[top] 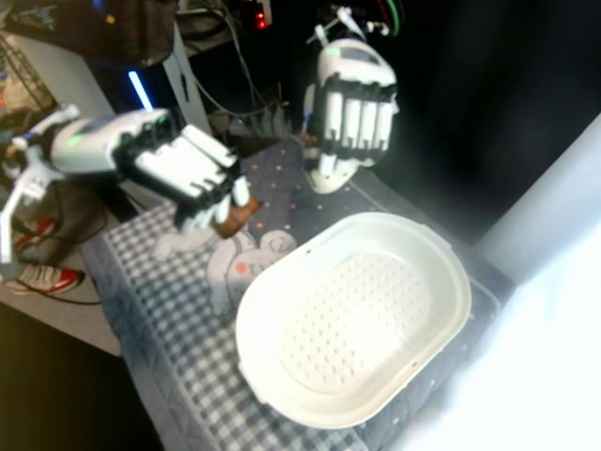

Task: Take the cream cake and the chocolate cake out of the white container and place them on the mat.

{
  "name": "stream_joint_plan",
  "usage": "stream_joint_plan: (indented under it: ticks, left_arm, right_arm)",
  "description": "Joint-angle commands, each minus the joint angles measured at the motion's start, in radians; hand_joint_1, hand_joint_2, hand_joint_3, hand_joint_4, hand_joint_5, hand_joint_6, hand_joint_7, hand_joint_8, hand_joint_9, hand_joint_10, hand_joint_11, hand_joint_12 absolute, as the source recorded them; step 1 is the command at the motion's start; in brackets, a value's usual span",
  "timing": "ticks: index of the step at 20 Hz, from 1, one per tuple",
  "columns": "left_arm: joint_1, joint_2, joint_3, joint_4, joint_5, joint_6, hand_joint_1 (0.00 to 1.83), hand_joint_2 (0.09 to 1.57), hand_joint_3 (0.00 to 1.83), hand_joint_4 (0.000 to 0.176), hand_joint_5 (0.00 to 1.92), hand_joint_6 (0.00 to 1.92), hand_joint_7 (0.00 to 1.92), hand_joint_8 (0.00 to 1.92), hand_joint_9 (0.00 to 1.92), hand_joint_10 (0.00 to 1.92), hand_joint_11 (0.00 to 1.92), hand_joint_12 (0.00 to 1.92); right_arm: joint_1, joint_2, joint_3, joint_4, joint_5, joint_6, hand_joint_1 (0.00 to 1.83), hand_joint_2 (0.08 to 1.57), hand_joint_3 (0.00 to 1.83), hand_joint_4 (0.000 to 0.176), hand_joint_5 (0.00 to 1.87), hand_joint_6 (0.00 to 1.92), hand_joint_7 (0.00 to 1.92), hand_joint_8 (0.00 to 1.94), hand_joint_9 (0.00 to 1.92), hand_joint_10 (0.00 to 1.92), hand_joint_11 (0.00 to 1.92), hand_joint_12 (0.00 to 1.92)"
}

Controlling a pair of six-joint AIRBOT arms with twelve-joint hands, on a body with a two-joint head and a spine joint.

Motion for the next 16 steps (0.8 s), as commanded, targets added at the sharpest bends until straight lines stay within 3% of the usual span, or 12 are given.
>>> stream_joint_plan:
  ticks: [1, 2, 3, 4, 5, 8, 11, 12, 13, 14, 15, 16]
  left_arm:
    - [0.009, 0.002, -0.005, -0.009, -0.143, -0.002, 1.15, 1.26, 0.0, 0.0, 0.66, 1.43, 0.79, 1.31, 0.9, 0.72, 0.73, 1.28]
    - [0.04, -0.003, -0.012, -0.026, -0.153, -0.009, 1.13, 1.26, 0.0, 0.007, 0.65, 1.46, 0.77, 1.33, 0.89, 0.67, 0.68, 1.31]
    - [0.068, -0.014, -0.013, -0.033, -0.157, -0.043, 1.29, 1.25, 0.0, 0.0, 0.62, 1.41, 0.73, 1.31, 0.82, 1.31, 0.66, 1.41]
    - [0.096, -0.029, -0.009, -0.035, -0.158, -0.097, 1.32, 1.25, 0.0, 0.0, 0.58, 1.42, 0.7, 1.34, 0.79, 1.48, 0.65, 1.47]
    - [0.12, -0.044, -0.006, -0.039, -0.152, -0.13, 1.33, 1.25, 0.0, 0.0, 0.59, 1.36, 0.71, 1.33, 0.8, 1.53, 0.69, 1.53]
    - [0.179, -0.075, -0.002, -0.071, -0.13, -0.157, 1.33, 1.22, 0.0, 0.0, 0.62, 1.31, 0.77, 1.27, 0.86, 1.48, 0.69, 1.52]
    - [0.196, -0.092, 0.012, -0.083, -0.11, -0.179, 1.33, 1.24, 0.0, 0.0, 0.59, 1.36, 0.73, 1.31, 0.8, 1.49, 0.67, 1.45]
    - [0.199, -0.105, 0.023, -0.091, -0.091, -0.183, 1.18, 1.26, 0.0, 0.0, 0.6, 1.43, 0.79, 1.36, 0.75, 1.12, 0.61, 1.47]
    - [0.199, -0.115, 0.029, -0.098, -0.078, -0.183, 1.14, 1.27, 0.0, 0.0, 0.58, 1.48, 0.8, 1.37, 0.71, 0.96, 0.49, 1.51]
    - [0.201, -0.122, 0.034, -0.106, -0.07, -0.183, 0.85, 1.2, 0.0, 0.0, 0.56, 0.85, 0.67, 0.83, 0.61, 0.87, 0.33, 1.54]
    - [0.203, -0.124, 0.035, -0.11, -0.069, -0.183, 0.78, 1.12, 0.0, 0.0, 0.62, 0.49, 0.68, 0.51, 0.55, 0.79, 0.25, 1.5]
    - [0.206, -0.127, 0.039, -0.118, -0.069, -0.184, 0.75, 1.07, 0.0, 0.0, 0.67, 0.31, 0.7, 0.35, 0.51, 0.75, 0.19, 1.51]
  right_arm:
    - [-0.004, 0.001, -0.007, -0.016, 0.132, -0.006, 1.28, 1.09, 0.0, 0.0, 0.99, 0.8, 1.08, 1.08, 0.69, 1.37, 0.36, 1.86]
    - [-0.023, -0.006, -0.011, 0.001, 0.131, -0.006, 1.28, 1.08, 0.0, 0.0, 1.01, 0.8, 1.12, 0.98, 0.73, 1.31, 0.4, 1.84]
    - [-0.045, -0.016, -0.013, 0.018, 0.131, -0.006, 1.27, 1.08, 0.0, 0.0, 1.01, 0.8, 1.11, 1.0, 0.73, 1.25, 0.39, 1.85]
    - [-0.064, -0.027, -0.016, 0.031, 0.129, 0.002, 1.26, 1.08, 0.0, 0.0, 1.0, 0.86, 1.12, 0.93, 0.72, 1.24, 0.38, 1.85]
    - [-0.078, -0.035, -0.018, 0.036, 0.12, 0.023, 1.28, 1.07, 0.0, 0.0, 1.06, 0.72, 1.1, 1.0, 0.75, 1.33, 0.41, 1.9]
    - [-0.105, -0.06, -0.014, 0.043, 0.064, 0.066, 1.29, 1.07, 0.0, 0.0, 1.04, 0.72, 1.14, 0.97, 0.74, 1.34, 0.45, 1.86]
    - [-0.123, -0.07, -0.012, 0.044, 0.032, 0.086, 1.28, 1.09, 0.0, 0.0, 1.06, 0.68, 1.04, 1.15, 0.74, 1.49, 0.61, 1.85]
    - [-0.139, -0.073, -0.009, 0.045, 0.025, 0.111, 1.28, 1.08, 0.0, 0.0, 1.1, 0.61, 1.06, 1.12, 0.81, 1.47, 0.7, 1.83]
    - [-0.15, -0.075, -0.004, 0.045, 0.024, 0.142, 1.19, 1.09, 0.01, 0.0, 1.04, 0.87, 1.07, 0.97, 0.82, 1.42, 0.72, 1.8]
    - [-0.158, -0.077, 0.001, 0.045, 0.023, 0.167, 1.02, 1.11, 0.01, 0.0, 0.93, 0.73, 1.01, 0.89, 0.77, 1.35, 0.65, 1.74]
    - [-0.16, -0.078, 0.002, 0.045, 0.023, 0.172, 0.89, 1.1, 0.0, 0.0, 0.87, 0.65, 0.94, 0.89, 0.71, 1.32, 0.57, 1.69]
    - [-0.162, -0.078, 0.001, 0.045, 0.021, 0.172, 0.81, 1.08, 0.0, 0.0, 0.85, 0.61, 0.91, 0.92, 0.68, 1.38, 0.56, 1.72]
